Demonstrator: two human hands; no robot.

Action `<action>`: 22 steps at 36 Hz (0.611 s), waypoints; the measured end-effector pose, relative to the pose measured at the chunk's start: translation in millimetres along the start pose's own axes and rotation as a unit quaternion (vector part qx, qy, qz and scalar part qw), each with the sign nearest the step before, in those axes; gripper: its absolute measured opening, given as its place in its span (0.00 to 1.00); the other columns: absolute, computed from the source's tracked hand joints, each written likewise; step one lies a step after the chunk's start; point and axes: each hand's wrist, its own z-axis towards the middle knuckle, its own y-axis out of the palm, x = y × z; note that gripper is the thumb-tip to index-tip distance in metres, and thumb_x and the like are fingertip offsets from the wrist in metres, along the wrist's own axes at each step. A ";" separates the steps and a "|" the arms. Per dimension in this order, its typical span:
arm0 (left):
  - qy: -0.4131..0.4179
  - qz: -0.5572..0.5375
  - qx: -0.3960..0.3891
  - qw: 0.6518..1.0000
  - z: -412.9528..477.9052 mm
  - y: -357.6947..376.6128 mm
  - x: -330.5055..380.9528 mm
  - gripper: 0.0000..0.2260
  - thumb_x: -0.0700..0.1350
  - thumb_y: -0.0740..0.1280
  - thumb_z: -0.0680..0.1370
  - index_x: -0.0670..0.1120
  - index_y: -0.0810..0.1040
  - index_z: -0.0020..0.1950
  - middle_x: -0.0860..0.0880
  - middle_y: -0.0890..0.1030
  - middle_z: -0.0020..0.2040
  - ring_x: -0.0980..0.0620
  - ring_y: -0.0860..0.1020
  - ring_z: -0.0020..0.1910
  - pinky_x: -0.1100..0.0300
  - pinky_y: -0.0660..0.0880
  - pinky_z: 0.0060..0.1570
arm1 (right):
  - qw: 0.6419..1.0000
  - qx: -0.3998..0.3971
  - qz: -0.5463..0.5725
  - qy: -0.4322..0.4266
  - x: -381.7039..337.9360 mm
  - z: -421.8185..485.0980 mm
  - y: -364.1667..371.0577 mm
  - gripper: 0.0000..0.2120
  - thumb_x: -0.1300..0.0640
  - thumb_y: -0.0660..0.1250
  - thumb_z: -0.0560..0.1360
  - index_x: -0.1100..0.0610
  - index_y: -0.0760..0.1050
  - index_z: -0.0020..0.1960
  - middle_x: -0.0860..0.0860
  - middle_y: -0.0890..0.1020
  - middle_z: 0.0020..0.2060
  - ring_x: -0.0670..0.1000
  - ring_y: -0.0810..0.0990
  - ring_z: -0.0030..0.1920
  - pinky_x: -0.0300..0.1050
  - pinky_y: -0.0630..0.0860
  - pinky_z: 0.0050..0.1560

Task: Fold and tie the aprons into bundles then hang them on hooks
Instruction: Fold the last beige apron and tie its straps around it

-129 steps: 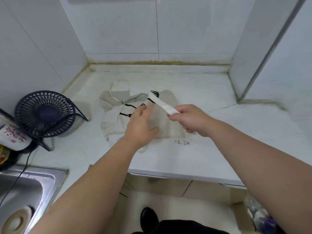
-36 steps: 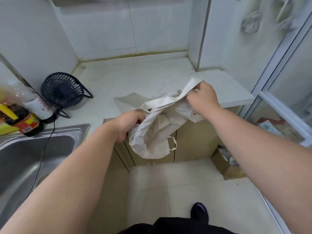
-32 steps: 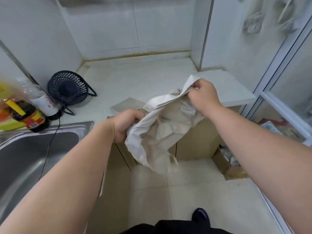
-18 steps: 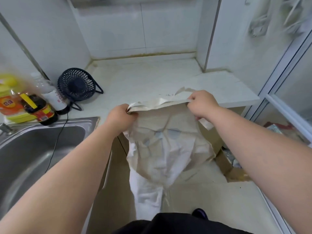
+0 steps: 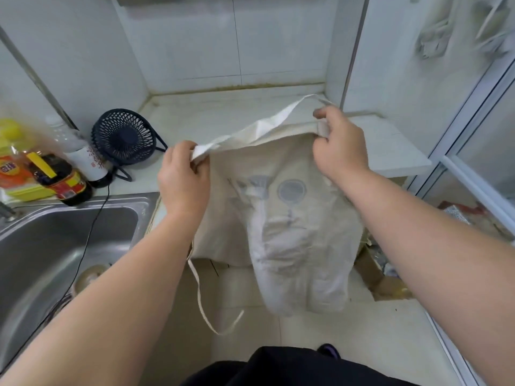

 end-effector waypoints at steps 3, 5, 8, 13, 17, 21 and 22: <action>-0.038 0.175 -0.264 0.948 -7.7 12.7 -15.0 0.06 0.47 0.65 0.78 0.44 0.74 0.46 0.42 0.78 0.46 0.41 0.76 0.45 0.54 0.72 0.42 | 0.962 -0.180 -0.199 0.053 26.4 -12.4 18.4 0.17 0.64 0.59 0.73 0.55 0.76 0.59 0.58 0.79 0.56 0.60 0.77 0.56 0.46 0.73 0.51; -0.041 0.201 -0.295 0.933 -13.9 16.3 -14.0 0.09 0.48 0.63 0.79 0.44 0.70 0.44 0.44 0.75 0.41 0.43 0.74 0.41 0.55 0.67 0.37 | 0.945 -0.213 -0.235 0.076 34.9 -20.8 27.4 0.14 0.64 0.58 0.73 0.57 0.75 0.56 0.59 0.79 0.54 0.60 0.77 0.54 0.46 0.73 0.49; -0.006 0.128 -0.155 0.979 -13.8 15.0 -4.5 0.07 0.43 0.61 0.80 0.40 0.71 0.50 0.40 0.74 0.46 0.40 0.73 0.44 0.54 0.63 0.38 | 0.978 -0.110 -0.169 0.048 29.5 -17.2 26.4 0.19 0.65 0.58 0.74 0.57 0.71 0.63 0.61 0.78 0.54 0.62 0.76 0.56 0.50 0.73 0.51; 0.009 0.235 -0.268 0.934 1.3 20.0 -9.9 0.09 0.47 0.59 0.81 0.42 0.71 0.49 0.41 0.77 0.48 0.41 0.73 0.43 0.53 0.67 0.38 | 0.954 -0.167 -0.243 0.060 33.0 -4.7 19.4 0.13 0.66 0.56 0.74 0.60 0.73 0.56 0.61 0.78 0.53 0.61 0.76 0.54 0.47 0.70 0.45; 0.026 0.208 -0.201 0.957 1.6 21.8 -9.0 0.08 0.46 0.59 0.81 0.41 0.71 0.51 0.43 0.73 0.44 0.39 0.74 0.45 0.53 0.65 0.37 | 0.961 -0.130 -0.237 0.056 31.1 -1.8 22.6 0.14 0.63 0.57 0.74 0.60 0.70 0.59 0.60 0.77 0.51 0.61 0.75 0.53 0.47 0.69 0.43; 0.014 0.241 -0.210 0.947 7.0 20.5 -10.8 0.09 0.49 0.60 0.80 0.44 0.71 0.48 0.45 0.72 0.40 0.41 0.72 0.41 0.55 0.65 0.35 | 0.967 -0.148 -0.188 0.089 28.3 3.6 22.3 0.16 0.63 0.58 0.74 0.59 0.72 0.61 0.59 0.77 0.57 0.60 0.75 0.57 0.45 0.70 0.48; 0.007 0.234 -0.222 0.947 8.1 22.3 -11.4 0.09 0.49 0.60 0.80 0.44 0.70 0.46 0.45 0.72 0.40 0.41 0.71 0.39 0.55 0.65 0.35 | 0.970 -0.150 -0.164 0.096 26.2 4.5 22.4 0.17 0.64 0.58 0.74 0.58 0.72 0.62 0.59 0.77 0.58 0.60 0.75 0.57 0.45 0.71 0.49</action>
